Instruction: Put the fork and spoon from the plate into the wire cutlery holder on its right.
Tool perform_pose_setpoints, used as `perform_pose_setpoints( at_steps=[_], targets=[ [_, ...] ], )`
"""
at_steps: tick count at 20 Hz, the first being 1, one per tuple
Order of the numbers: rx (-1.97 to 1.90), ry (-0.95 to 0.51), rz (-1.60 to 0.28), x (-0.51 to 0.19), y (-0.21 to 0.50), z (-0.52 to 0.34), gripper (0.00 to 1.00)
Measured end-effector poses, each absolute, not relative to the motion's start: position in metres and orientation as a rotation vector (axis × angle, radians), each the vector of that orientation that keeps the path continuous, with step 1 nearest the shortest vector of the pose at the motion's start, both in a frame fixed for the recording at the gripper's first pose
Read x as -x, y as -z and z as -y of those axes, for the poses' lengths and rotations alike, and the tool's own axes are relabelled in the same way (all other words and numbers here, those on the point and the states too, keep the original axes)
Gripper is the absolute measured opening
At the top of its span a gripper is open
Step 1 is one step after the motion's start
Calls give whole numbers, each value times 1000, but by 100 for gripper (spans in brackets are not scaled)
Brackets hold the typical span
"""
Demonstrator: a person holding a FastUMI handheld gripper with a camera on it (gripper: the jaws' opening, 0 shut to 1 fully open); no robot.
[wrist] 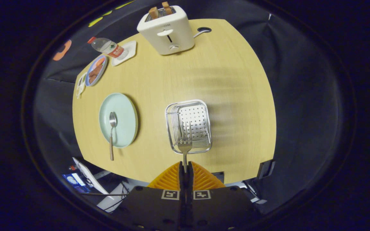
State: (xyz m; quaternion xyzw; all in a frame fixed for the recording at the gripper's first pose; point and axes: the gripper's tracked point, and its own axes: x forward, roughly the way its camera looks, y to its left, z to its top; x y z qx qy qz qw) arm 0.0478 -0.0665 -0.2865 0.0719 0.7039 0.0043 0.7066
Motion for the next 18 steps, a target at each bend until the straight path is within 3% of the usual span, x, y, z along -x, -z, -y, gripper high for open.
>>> perform_pose_setpoints(
  at_steps=[5,11,13,18],
  targets=[
    [-220,16,-1567,-58,297,66,4],
    [-287,14,-1514,-65,294,59,15],
    [-276,8,-1465,-68,285,59,33],
    [-210,-65,-1209,-83,247,52,96]
  ],
)
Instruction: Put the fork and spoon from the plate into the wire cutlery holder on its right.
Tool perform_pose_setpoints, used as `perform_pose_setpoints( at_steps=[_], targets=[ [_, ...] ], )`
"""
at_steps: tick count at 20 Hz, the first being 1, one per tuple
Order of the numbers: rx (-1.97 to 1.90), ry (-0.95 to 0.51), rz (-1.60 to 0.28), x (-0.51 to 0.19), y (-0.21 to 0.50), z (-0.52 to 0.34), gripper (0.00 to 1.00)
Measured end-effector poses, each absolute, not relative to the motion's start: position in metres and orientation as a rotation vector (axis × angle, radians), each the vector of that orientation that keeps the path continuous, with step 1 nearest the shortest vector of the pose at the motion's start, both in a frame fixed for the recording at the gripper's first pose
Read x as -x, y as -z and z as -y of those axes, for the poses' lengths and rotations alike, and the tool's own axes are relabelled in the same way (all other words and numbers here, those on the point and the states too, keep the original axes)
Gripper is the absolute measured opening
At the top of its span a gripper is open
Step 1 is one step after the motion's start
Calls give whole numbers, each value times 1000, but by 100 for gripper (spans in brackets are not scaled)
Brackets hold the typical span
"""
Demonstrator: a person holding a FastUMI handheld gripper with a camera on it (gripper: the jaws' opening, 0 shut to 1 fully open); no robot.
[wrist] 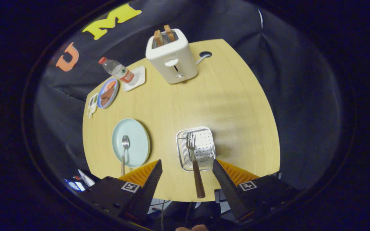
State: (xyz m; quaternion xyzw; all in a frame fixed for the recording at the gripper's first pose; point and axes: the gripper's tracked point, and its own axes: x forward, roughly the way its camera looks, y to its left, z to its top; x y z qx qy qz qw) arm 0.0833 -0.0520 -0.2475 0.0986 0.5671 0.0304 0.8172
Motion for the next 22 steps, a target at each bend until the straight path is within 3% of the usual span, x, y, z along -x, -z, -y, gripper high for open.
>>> perform_pose_setpoints(
  at_steps=[6,11,22],
  targets=[
    [-162,-92,-869,-88,195,20,97],
    [-104,-100,-714,-69,180,-25,97],
    [-62,-180,-720,-46,242,-178,97]
  ],
)
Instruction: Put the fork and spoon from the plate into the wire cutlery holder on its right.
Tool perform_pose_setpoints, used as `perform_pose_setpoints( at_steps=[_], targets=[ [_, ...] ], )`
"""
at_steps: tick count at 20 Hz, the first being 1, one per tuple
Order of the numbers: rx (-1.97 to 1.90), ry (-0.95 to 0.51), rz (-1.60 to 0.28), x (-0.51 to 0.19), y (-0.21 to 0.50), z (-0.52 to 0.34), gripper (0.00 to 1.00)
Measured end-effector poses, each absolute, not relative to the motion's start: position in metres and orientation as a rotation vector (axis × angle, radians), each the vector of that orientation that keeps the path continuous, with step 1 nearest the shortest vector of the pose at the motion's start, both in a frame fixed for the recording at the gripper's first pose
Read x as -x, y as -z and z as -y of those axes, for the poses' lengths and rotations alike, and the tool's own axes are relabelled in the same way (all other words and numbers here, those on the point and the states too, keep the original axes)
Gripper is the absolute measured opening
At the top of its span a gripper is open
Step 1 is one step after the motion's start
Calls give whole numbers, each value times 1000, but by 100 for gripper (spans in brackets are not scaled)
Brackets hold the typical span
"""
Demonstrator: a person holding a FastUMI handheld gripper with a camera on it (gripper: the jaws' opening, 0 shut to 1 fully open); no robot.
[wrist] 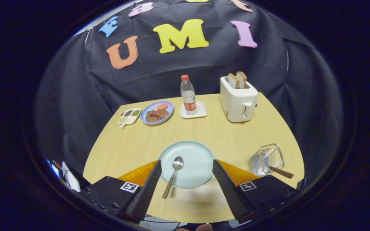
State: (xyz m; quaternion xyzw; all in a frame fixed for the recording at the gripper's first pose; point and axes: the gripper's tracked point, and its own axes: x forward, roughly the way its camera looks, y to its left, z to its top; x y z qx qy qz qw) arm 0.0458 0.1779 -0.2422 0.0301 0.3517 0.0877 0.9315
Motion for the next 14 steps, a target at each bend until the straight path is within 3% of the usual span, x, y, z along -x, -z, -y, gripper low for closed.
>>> perform_pose_setpoints(
  at_steps=[11,14],
  targets=[
    [15,-147,-842,-64,366,-230,96],
    [13,-122,-874,-72,385,-230,87]
  ],
)
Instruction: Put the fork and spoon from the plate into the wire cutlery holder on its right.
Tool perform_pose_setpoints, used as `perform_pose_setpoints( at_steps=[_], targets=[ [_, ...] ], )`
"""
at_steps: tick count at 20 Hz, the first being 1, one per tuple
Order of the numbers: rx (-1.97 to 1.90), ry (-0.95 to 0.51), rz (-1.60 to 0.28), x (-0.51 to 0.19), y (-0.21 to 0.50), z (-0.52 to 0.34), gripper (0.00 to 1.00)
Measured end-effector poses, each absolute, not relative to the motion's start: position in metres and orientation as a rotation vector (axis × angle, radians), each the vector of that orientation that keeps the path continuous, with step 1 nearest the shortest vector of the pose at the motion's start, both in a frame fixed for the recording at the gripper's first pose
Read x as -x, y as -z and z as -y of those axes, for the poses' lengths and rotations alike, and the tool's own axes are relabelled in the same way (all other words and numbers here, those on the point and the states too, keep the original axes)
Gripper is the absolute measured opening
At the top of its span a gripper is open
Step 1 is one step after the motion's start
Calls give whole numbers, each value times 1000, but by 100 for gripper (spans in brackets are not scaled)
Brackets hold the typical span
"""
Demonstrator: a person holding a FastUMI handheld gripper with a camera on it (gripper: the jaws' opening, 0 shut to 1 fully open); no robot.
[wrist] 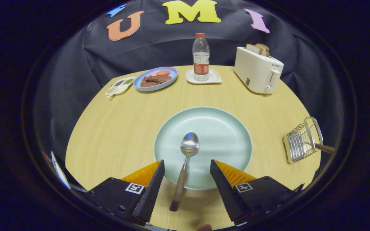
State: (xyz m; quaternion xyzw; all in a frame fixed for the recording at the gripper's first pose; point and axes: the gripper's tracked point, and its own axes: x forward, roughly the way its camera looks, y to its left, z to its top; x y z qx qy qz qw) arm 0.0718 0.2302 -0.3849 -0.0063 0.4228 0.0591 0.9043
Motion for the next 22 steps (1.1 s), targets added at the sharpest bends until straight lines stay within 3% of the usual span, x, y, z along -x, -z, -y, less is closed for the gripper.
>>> perform_pose_setpoints(
  at_steps=[6,8,10,12,13,14,22],
  targets=[
    [-8,-88,-934,-75,410,-226,63],
    [9,-96,-948,-74,413,-227,40],
    [28,-90,-964,-75,417,-225,40],
    [29,-99,-989,-72,423,-224,13],
    [29,-92,-995,-73,425,-223,12],
    [29,-99,-1006,-74,419,-220,1],
    [-23,-160,-1133,-54,374,-208,1]
  ],
)
